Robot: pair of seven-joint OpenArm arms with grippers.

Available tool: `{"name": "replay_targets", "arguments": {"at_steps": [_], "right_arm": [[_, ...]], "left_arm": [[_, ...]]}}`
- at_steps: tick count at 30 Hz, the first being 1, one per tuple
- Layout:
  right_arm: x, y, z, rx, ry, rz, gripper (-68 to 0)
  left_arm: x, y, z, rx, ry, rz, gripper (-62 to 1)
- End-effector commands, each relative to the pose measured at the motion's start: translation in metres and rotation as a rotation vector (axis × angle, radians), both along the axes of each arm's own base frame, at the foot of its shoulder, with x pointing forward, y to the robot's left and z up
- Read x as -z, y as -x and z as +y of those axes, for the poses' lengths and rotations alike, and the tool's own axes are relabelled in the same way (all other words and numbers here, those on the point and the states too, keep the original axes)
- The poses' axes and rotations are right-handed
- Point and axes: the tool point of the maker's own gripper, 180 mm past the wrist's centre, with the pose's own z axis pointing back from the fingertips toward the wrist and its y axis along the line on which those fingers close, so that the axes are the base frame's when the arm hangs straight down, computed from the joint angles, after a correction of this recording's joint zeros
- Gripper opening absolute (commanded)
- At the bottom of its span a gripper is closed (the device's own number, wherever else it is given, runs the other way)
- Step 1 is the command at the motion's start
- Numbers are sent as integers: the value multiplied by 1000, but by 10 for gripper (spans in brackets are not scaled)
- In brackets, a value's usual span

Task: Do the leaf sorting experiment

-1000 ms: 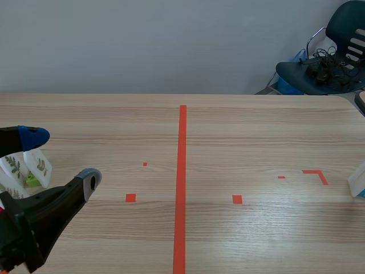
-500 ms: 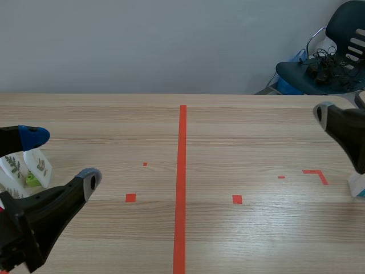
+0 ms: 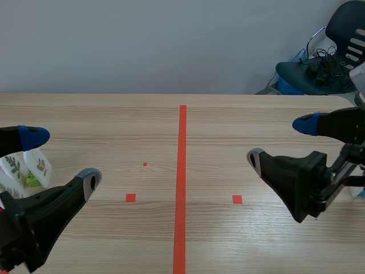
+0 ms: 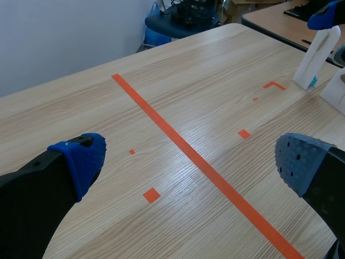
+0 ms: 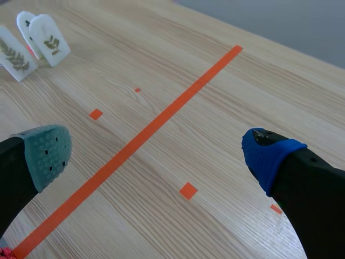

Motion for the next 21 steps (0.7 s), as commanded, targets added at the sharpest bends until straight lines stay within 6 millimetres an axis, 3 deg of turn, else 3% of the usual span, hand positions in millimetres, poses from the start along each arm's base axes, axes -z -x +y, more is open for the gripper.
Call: {"name": "replay_targets", "arguments": {"at_steps": [1, 15, 21], "right_arm": [[-7, -5, -8, 11, 11, -24, 4], [-1, -3, -12, 10, 44, 4, 4], [-4, 8, -1, -24, 76, 17, 4]], "left_arm": [[-9, -1, -3, 8, 22, -25, 14], [-9, -1, -3, 8, 22, -25, 14], [-9, -1, -3, 8, 22, -25, 14]]}}
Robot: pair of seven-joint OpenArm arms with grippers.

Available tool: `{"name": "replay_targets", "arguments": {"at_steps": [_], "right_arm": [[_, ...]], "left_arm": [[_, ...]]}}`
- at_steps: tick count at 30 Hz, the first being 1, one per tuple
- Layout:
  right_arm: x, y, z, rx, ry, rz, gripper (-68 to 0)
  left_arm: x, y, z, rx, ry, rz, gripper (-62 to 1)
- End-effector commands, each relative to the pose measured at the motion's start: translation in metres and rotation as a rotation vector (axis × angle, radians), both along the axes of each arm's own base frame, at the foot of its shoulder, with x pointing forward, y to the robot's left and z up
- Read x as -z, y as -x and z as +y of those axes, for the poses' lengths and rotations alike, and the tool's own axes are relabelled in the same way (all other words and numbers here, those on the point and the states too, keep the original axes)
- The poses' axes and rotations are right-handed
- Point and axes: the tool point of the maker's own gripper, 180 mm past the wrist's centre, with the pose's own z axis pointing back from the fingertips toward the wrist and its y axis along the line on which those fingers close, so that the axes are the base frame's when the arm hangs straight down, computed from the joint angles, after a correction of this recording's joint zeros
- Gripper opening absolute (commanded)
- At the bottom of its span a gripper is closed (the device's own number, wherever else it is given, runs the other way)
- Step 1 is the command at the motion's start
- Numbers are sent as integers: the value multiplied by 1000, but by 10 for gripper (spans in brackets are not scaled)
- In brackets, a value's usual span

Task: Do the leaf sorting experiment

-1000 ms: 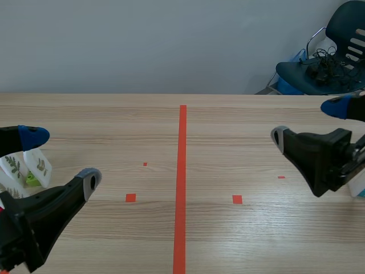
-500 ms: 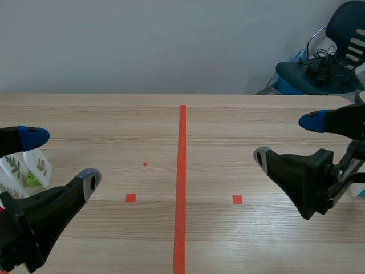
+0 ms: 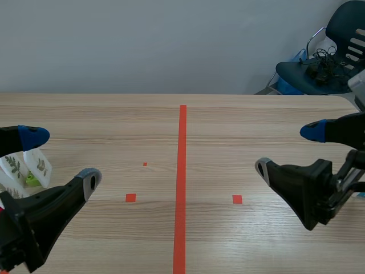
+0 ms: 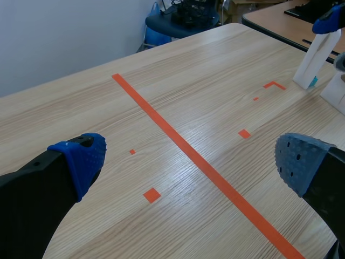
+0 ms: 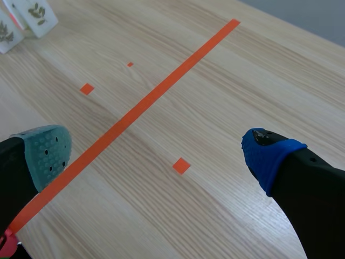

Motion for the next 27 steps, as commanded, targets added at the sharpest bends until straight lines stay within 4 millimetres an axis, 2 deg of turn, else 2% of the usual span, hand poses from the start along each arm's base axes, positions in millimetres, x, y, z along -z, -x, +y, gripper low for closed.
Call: {"name": "replay_targets", "arguments": {"at_steps": [1, 4, 9, 27], "right_arm": [[-19, 2, 8, -26, -8, -48, 4], [-25, 7, 13, -28, 11, -61, 4], [-20, -1, 1, 49, 68, -68, 4], [-24, -3, 1, 54, 58, -83, 4]], "left_arm": [[-9, -1, -3, 8, 22, -25, 14], [-9, -1, -3, 8, 22, -25, 14], [-9, -1, -3, 9, 22, -25, 14], [-9, -1, -3, 9, 22, -25, 14]]}}
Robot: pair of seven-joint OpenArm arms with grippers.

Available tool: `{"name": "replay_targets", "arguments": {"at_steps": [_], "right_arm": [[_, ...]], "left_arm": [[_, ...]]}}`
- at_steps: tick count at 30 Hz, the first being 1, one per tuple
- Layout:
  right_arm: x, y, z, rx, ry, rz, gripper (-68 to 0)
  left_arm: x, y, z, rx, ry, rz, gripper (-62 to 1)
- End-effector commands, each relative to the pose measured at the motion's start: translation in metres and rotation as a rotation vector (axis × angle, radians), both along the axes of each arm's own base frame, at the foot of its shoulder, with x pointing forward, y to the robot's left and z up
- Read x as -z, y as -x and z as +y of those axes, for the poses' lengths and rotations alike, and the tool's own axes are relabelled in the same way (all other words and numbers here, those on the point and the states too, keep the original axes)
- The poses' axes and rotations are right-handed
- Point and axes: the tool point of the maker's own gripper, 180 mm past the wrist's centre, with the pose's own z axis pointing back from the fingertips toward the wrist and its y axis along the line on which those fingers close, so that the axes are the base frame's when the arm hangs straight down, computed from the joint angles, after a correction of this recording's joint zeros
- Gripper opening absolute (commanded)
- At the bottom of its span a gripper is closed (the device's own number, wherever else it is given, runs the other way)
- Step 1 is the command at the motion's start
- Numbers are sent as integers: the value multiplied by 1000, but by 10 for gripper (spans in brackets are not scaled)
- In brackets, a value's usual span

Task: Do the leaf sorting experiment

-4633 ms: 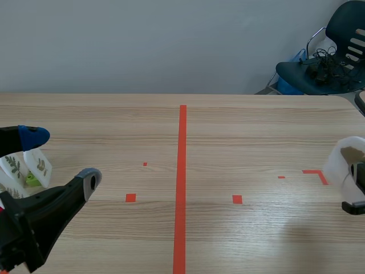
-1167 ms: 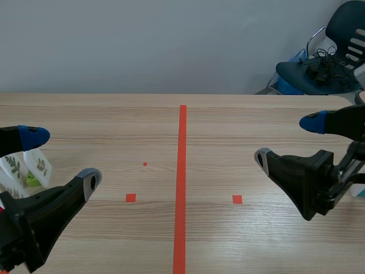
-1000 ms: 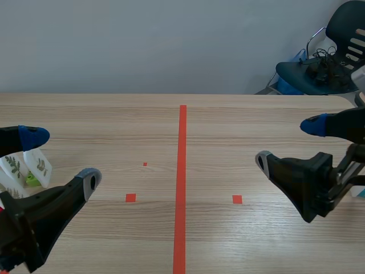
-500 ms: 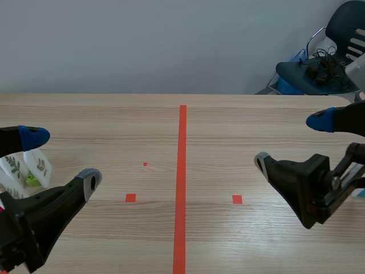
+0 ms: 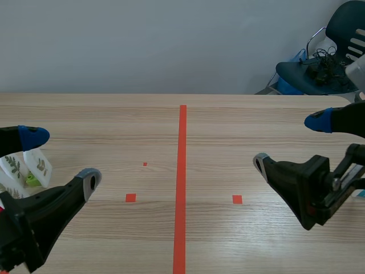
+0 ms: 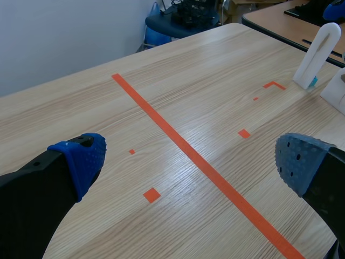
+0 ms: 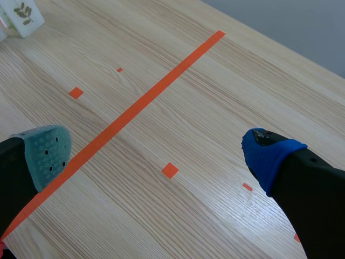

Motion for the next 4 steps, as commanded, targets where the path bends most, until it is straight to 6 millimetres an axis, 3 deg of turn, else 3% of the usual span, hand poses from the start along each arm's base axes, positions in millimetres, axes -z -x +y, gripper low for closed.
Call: {"name": "replay_targets", "arguments": {"at_steps": [1, 4], "right_arm": [[-5, -2, -2, 5, -14, -19, 4], [-5, -2, -2, 5, -14, -19, 4]], "left_arm": [[-9, -1, -3, 9, 22, -25, 14], [-9, -1, -3, 9, 22, -25, 14]]}}
